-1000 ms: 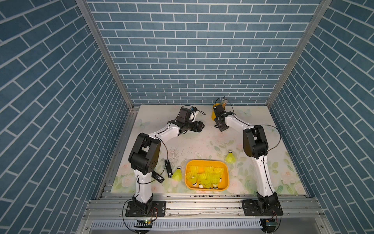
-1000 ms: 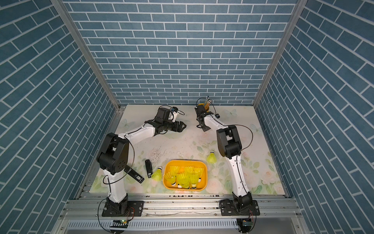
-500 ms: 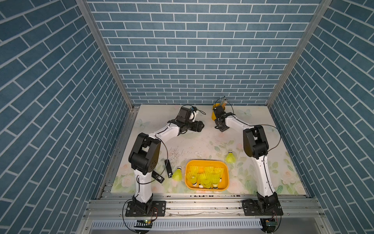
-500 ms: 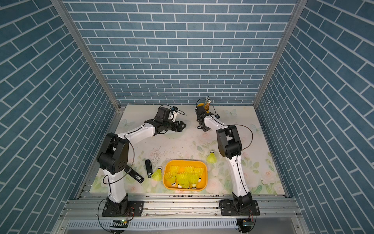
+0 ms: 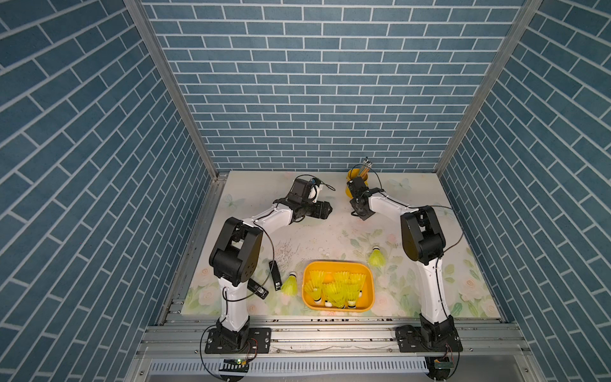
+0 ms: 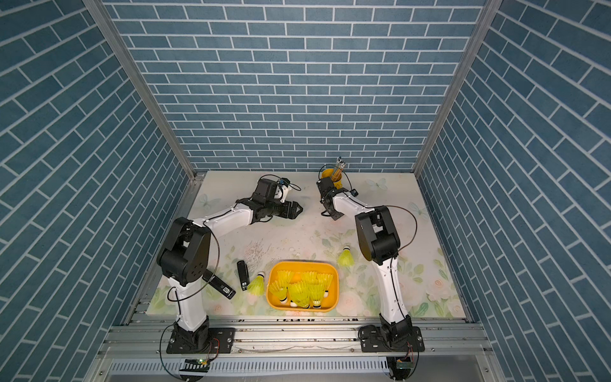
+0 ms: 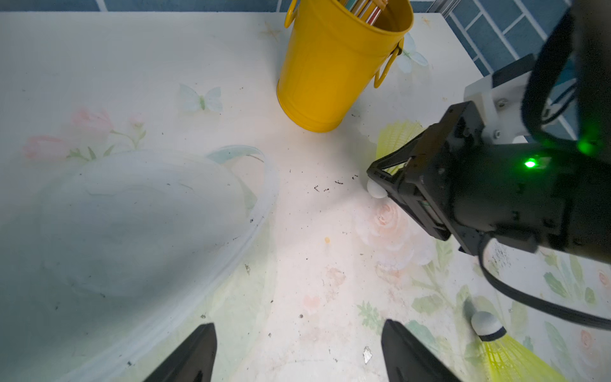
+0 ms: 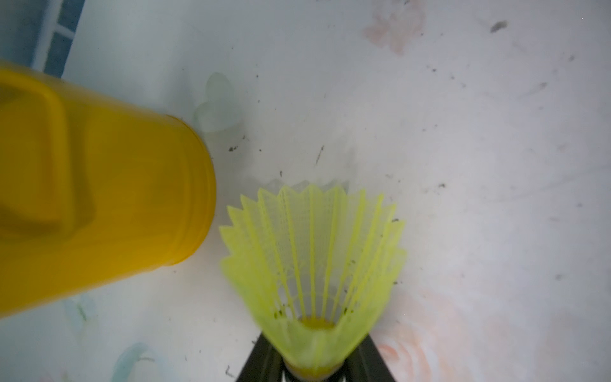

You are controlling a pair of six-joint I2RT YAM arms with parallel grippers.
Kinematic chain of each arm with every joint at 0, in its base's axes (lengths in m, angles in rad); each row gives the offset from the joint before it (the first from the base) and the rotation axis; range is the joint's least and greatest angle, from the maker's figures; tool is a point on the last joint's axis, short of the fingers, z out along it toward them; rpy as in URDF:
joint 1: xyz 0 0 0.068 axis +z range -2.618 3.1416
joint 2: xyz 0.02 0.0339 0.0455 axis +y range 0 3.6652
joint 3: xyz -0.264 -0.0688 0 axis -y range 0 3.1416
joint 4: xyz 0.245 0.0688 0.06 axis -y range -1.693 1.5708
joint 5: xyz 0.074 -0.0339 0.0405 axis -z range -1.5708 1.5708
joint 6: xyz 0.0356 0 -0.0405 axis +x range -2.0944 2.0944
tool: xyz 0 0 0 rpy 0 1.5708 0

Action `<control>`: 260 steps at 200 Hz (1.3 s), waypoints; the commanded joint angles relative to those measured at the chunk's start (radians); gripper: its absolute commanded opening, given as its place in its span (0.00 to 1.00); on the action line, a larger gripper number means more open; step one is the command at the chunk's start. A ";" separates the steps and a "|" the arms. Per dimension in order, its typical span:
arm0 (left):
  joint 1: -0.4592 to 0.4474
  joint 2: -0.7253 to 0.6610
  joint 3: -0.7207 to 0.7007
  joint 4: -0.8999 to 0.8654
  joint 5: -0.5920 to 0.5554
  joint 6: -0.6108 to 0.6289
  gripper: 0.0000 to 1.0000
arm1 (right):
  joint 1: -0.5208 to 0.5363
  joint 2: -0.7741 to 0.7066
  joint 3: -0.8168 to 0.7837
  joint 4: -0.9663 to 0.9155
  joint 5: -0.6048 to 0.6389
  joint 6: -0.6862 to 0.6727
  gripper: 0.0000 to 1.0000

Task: Put the shuttlecocks into the storage box
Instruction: Pick up the shuttlecock at the center of the board, then place the shuttlecock in the storage box.

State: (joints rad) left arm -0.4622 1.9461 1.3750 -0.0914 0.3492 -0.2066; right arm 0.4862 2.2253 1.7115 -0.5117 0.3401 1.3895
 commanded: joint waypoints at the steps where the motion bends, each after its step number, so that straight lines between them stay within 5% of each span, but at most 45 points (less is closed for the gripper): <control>1: 0.006 -0.046 -0.024 0.019 -0.002 -0.010 0.84 | 0.001 -0.089 -0.038 0.041 0.020 -0.061 0.23; 119: -0.002 -0.210 -0.183 -0.048 -0.013 -0.114 0.84 | 0.107 -0.400 -0.287 0.254 -0.090 -0.409 0.22; 260: -0.006 -0.748 -0.571 -0.247 -0.005 -0.323 0.84 | 0.309 -0.797 -0.708 0.461 -0.473 -0.709 0.22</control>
State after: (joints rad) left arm -0.4648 1.2648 0.8558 -0.2707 0.3347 -0.4873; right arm 0.7582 1.4773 1.0515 -0.0971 -0.0292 0.7586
